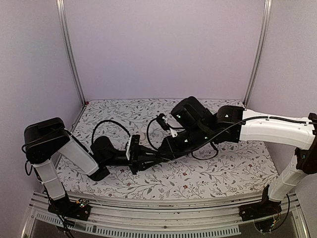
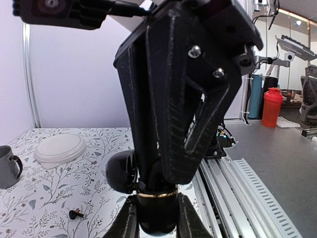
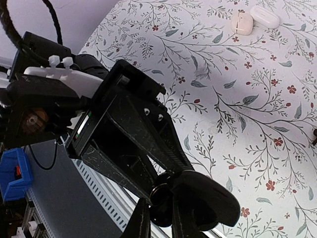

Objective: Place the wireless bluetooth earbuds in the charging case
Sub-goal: Insert the left earbud into the left side groove of the charging case.

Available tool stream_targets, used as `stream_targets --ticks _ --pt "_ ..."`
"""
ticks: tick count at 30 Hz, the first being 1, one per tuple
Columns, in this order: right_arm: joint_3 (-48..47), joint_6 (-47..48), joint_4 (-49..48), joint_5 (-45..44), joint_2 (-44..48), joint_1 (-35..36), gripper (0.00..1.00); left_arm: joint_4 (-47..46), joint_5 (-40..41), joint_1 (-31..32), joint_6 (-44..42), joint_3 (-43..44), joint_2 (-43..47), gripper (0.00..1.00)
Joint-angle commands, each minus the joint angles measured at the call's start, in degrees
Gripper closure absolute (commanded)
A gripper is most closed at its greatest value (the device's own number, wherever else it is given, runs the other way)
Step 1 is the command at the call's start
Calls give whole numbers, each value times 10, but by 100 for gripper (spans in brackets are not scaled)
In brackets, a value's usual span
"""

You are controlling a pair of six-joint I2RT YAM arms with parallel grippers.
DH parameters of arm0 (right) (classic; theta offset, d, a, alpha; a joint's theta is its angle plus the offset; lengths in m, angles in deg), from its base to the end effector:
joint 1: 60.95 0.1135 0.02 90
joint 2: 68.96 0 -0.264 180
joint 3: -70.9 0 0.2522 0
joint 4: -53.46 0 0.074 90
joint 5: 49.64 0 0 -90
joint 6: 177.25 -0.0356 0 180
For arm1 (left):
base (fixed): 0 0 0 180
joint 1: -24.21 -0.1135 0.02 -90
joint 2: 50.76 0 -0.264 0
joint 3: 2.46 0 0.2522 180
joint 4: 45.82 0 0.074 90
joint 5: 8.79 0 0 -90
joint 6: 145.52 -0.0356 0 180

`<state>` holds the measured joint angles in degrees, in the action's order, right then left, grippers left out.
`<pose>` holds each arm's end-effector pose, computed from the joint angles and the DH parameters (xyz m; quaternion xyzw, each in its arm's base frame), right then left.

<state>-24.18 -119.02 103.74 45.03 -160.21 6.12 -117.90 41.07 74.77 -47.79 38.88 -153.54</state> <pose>0.1348 0.3261 0.3149 -0.2957 0.8796 0.3061 0.2124 0.1719 -0.2451 0.1681 0.4648 0.4619 -0.5434 0.5246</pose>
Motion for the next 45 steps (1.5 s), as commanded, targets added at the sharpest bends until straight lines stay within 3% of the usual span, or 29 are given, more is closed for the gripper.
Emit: stream_targets --ticks 1,13,32,45 --pt "-27 -10 52 -12 -48 0 92 -104 27 24 -13 9 5 100" --pt "-80 -36 97 -40 -81 0 82 -184 85 27 -10 -25 -12 100" --pt "-92 -55 106 -57 -66 1 66 -185 90 27 -11 -29 -10 100" --pt "-54 -77 99 -83 -14 1 65 -184 88 26 -9 -30 1 100"
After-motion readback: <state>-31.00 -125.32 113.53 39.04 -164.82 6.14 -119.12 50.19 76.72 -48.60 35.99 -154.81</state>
